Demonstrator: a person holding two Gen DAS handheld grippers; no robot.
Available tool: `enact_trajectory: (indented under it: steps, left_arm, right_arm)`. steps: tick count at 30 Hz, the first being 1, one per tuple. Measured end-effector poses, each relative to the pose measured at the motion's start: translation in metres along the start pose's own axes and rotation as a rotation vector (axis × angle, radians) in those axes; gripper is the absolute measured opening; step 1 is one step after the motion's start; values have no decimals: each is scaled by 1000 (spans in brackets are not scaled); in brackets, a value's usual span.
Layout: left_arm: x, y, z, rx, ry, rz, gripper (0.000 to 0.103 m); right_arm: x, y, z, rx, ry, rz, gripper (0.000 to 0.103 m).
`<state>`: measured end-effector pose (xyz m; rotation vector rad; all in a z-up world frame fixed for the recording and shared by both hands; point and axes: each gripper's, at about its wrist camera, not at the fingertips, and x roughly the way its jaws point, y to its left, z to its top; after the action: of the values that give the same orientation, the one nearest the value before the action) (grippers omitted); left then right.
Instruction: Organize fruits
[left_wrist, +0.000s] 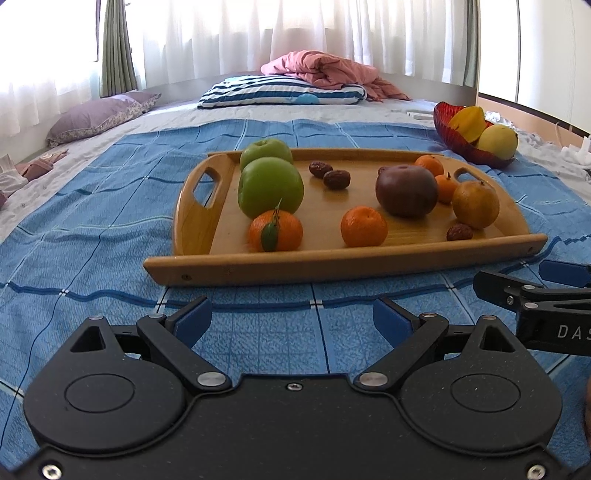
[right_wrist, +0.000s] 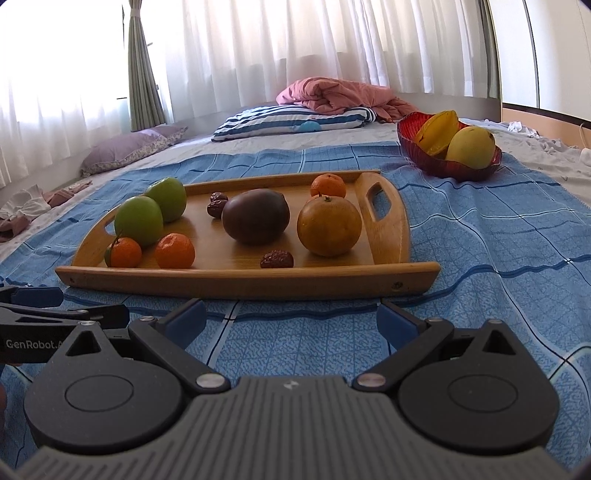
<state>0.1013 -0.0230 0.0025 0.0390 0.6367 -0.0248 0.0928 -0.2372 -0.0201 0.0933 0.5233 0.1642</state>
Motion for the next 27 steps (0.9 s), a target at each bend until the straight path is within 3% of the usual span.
enact_trajectory:
  steps: [27]
  left_arm:
    - [16, 4, -8, -26, 34, -1, 103]
  right_arm:
    - [11, 10, -6, -62, 62, -27, 103]
